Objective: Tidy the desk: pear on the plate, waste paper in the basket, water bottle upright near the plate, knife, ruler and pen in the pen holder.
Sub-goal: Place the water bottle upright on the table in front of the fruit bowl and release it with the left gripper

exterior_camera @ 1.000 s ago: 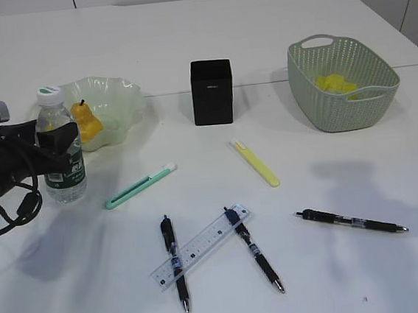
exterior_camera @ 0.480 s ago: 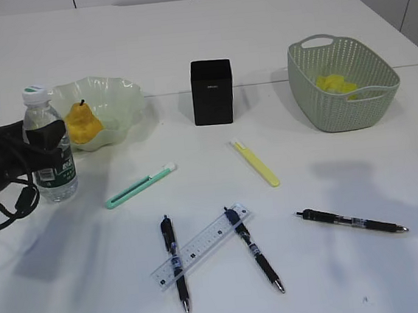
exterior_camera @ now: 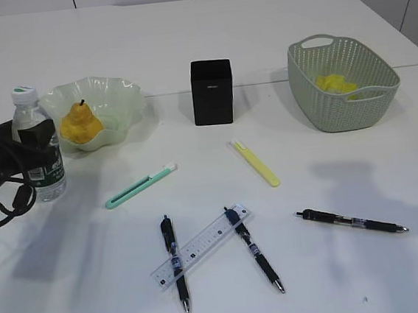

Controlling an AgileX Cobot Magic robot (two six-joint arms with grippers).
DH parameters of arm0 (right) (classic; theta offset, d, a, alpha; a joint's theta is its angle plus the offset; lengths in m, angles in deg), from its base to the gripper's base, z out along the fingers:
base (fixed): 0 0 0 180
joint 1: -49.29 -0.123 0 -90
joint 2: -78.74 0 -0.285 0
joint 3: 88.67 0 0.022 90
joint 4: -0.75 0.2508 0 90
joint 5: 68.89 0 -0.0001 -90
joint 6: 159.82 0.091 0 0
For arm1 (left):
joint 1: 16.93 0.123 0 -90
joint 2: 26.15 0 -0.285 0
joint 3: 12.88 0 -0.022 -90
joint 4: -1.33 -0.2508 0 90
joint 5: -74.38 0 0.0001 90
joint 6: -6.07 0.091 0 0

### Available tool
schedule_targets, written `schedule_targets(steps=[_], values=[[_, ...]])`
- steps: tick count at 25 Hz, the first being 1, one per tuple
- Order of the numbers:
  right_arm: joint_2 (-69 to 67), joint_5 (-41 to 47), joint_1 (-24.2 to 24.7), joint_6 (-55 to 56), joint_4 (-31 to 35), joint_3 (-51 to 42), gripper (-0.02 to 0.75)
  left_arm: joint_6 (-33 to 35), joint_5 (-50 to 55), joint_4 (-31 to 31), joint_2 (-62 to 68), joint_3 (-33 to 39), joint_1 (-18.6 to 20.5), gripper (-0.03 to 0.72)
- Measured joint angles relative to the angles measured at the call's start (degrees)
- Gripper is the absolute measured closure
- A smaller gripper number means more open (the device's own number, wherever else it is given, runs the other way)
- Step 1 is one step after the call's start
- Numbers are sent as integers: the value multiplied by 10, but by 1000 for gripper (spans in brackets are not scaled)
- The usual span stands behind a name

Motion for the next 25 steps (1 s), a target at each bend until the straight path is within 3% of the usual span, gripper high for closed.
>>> schedule_targets(steps=[25], values=[[0, -4, 0, 0, 0, 0, 388, 16, -23, 21, 0, 20, 0, 274]])
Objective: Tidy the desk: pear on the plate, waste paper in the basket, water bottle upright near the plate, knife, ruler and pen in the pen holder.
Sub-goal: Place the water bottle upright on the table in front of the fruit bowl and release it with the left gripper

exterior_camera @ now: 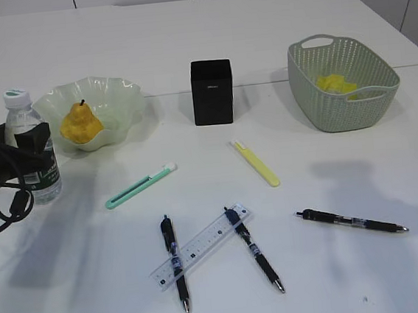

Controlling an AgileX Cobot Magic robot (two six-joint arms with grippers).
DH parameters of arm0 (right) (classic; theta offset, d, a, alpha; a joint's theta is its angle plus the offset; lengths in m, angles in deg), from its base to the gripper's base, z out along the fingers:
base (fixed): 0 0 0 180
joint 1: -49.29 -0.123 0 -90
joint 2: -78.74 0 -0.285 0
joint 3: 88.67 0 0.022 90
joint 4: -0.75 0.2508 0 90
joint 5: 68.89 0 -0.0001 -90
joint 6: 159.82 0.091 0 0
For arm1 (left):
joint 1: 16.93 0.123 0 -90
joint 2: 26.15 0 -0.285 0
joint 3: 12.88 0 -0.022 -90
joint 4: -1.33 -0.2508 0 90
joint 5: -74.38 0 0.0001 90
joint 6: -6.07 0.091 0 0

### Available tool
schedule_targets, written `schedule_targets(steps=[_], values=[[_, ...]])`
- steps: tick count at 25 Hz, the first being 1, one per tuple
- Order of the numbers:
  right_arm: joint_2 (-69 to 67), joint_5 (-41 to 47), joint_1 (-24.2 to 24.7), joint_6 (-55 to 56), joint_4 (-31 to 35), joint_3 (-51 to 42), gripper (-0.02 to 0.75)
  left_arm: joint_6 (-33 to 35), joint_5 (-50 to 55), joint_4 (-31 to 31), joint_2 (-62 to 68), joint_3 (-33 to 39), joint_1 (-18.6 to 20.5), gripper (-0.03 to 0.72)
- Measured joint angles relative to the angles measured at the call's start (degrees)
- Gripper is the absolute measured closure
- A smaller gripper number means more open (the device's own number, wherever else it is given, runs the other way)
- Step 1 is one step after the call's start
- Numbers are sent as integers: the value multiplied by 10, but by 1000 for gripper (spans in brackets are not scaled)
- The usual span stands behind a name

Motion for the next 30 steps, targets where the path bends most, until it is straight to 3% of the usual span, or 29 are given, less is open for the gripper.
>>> schedule_targets(steps=[30], values=[[26, 2, 0, 0, -8, 0, 388, 1, -2, 1, 0, 1, 0, 216]])
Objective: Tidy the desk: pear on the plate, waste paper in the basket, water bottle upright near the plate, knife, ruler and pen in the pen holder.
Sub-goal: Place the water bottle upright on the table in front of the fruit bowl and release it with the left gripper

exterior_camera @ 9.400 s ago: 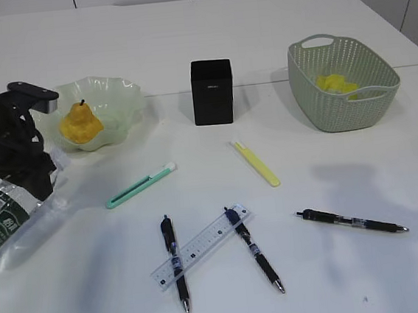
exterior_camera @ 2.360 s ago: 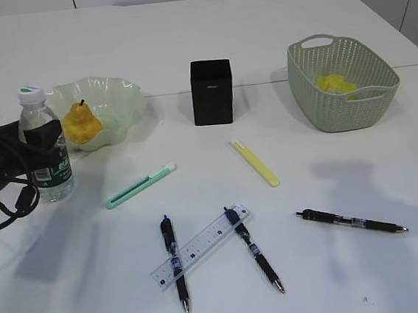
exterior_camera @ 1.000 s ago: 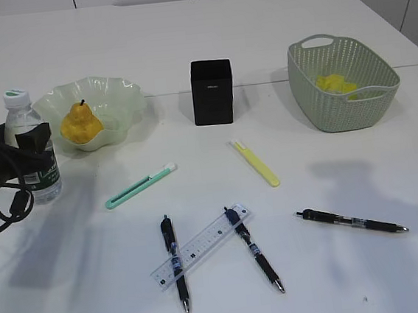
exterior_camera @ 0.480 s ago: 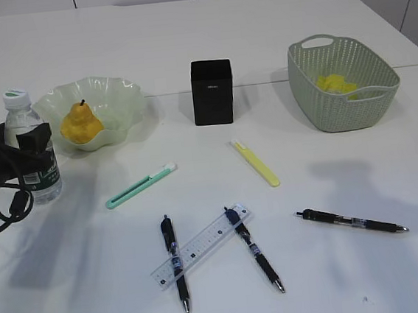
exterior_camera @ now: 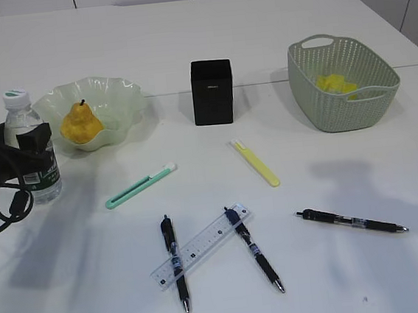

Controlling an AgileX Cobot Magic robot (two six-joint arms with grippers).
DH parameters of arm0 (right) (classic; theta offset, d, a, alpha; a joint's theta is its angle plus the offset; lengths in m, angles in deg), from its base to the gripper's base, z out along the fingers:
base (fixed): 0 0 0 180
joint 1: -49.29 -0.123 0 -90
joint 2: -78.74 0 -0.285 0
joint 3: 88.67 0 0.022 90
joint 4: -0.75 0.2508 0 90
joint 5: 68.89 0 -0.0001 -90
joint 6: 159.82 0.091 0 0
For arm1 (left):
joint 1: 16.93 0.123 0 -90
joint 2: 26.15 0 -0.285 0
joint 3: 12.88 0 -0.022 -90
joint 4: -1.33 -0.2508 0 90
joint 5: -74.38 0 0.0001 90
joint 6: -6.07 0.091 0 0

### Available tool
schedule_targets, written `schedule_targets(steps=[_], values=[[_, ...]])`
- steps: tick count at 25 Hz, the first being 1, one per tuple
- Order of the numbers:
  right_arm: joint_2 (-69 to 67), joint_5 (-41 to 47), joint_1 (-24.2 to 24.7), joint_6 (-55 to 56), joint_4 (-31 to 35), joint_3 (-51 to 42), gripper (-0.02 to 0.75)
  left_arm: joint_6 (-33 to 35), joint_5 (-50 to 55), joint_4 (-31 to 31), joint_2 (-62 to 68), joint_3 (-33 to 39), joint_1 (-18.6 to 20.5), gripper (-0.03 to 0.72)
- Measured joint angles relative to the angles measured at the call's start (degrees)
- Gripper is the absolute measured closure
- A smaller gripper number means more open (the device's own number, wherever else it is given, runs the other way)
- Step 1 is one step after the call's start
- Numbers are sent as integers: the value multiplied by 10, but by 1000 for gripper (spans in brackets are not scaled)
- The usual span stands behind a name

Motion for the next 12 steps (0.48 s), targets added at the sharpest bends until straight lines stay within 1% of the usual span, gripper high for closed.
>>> schedule_targets(steps=[12], values=[[0, 0, 0, 0, -1, 0, 387, 0, 1, 0, 0, 0, 0, 168]])
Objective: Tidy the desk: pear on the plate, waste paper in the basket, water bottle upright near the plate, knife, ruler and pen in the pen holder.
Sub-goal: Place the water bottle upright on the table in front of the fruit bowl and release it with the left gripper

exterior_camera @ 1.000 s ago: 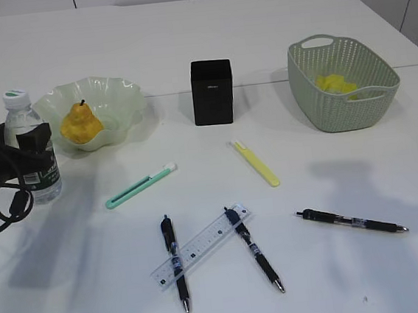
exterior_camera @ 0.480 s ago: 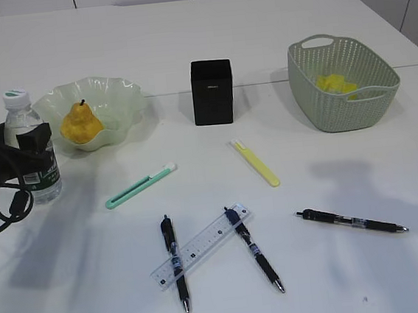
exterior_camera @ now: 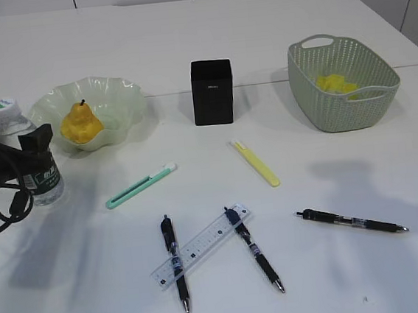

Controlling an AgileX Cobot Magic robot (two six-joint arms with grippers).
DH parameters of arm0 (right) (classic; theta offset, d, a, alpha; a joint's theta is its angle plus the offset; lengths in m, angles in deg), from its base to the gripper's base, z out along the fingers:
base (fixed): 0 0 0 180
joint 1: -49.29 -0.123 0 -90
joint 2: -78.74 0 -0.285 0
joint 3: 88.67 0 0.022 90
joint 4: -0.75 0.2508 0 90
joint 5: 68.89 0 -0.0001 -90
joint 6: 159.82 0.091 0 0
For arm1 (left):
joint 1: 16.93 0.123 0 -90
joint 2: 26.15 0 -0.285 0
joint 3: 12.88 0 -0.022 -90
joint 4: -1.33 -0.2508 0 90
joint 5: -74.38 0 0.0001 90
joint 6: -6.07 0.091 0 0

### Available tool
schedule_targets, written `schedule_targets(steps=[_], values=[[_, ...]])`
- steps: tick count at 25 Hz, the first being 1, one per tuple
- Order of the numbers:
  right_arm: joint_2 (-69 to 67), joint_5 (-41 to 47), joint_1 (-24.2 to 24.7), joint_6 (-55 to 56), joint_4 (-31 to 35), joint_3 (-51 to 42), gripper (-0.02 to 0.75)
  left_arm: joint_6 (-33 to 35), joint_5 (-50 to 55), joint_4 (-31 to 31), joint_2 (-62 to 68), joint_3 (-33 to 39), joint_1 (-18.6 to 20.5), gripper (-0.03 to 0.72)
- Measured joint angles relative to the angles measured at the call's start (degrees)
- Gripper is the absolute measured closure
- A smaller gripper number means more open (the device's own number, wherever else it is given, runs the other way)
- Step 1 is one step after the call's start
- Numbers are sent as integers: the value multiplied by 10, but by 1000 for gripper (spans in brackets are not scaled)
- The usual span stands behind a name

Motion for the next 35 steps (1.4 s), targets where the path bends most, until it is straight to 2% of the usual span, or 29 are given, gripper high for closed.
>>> schedule_targets(steps=[20, 28, 35], values=[[1, 0, 0, 0, 0, 0, 388, 2, 8, 7, -21, 31, 0, 148], [1, 0, 0, 0, -2, 0, 388, 4, 75, 7, -60, 32, 0, 110], [1, 0, 0, 0, -3, 0, 388, 4, 119, 7, -111, 32, 0, 107]])
